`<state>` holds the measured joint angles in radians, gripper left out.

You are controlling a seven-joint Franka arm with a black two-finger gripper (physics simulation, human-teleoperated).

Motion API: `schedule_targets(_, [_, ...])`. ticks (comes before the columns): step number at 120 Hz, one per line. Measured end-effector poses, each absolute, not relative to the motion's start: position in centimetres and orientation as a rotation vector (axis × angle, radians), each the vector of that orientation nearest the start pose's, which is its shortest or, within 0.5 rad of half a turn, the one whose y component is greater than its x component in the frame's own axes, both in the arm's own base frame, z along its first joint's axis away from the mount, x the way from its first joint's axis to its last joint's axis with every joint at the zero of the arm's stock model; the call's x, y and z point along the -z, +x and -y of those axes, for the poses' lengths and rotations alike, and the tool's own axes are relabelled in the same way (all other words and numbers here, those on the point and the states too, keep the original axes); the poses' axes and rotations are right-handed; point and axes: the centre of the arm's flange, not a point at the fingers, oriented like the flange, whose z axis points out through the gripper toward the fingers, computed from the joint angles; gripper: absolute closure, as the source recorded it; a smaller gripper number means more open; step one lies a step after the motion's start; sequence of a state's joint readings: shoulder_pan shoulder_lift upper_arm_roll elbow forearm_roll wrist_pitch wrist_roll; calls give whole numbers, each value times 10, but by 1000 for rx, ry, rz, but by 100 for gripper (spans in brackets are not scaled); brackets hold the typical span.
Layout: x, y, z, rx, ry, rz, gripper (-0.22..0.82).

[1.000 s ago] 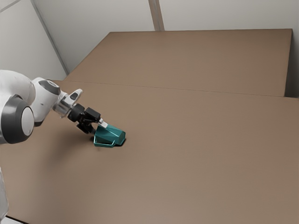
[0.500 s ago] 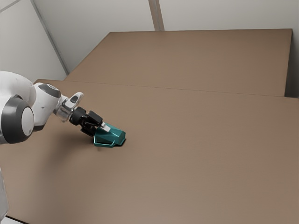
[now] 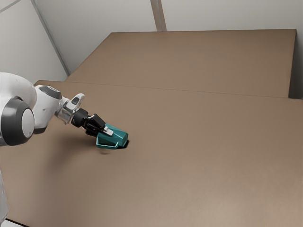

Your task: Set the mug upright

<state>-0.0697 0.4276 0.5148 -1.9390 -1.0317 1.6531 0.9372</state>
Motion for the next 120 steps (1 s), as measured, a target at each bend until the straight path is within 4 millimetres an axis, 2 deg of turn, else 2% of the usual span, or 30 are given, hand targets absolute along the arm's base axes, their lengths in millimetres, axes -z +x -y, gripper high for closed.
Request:
schedule_targets(17, [-286, 554, -150, -71, 2207, 39, 68])
schedule_targets(25, [-297, 556, -145, -91, 2204, 63, 73])
schedule_targets(48, [-335, 565, -126, -138, 2218, 148, 76])
schedule_targets(53, [-349, 567, -122, -144, 2235, 183, 76])
schedule_targets(62, [-380, 571, -108, -145, 2285, 280, 77])
schedule_targets(71, [-407, 573, -83, -122, 2367, 416, 77])
schedule_targets(80, [-425, 574, -56, -85, 2474, 568, 77])
schedule_targets(89, [-435, 577, -35, -56, 2590, 706, 77])
schedule_targets(104, [-437, 583, -18, -35, 2755, 882, 76])
schedule_targets(120, [-425, 583, -6, -5, 2860, 997, 77])
